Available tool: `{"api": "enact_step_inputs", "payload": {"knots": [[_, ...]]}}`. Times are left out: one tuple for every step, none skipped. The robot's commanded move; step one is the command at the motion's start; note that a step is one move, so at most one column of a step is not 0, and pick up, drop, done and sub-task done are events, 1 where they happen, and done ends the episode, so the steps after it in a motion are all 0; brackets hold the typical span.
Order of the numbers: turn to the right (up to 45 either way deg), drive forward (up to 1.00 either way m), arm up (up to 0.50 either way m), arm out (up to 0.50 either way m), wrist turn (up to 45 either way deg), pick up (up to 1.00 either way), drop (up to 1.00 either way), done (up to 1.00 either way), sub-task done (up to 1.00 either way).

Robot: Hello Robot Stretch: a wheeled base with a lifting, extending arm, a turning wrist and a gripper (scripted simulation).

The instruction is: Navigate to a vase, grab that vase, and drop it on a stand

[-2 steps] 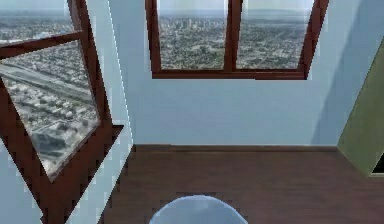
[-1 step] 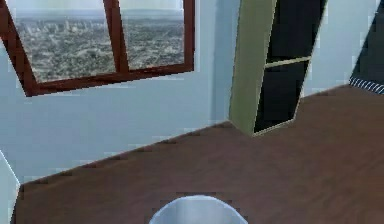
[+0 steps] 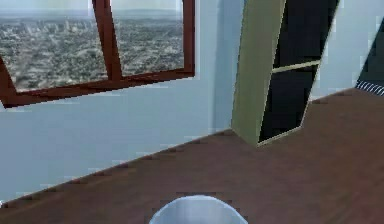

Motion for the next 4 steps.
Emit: {"api": "enact_step_inputs", "payload": {"knots": [[-45.0,0.00,0.00,0.00,0.0,0.00,0.00,0.00,0.00],[-45.0,0.00,0.00,0.00,0.0,0.00,0.00,0.00,0.00],[-45.0,0.00,0.00,0.00,0.0,0.00,0.00,0.00,0.00],[-39.0,0.00,0.00,0.00,0.0,0.00,0.00,0.00,0.00]]}}
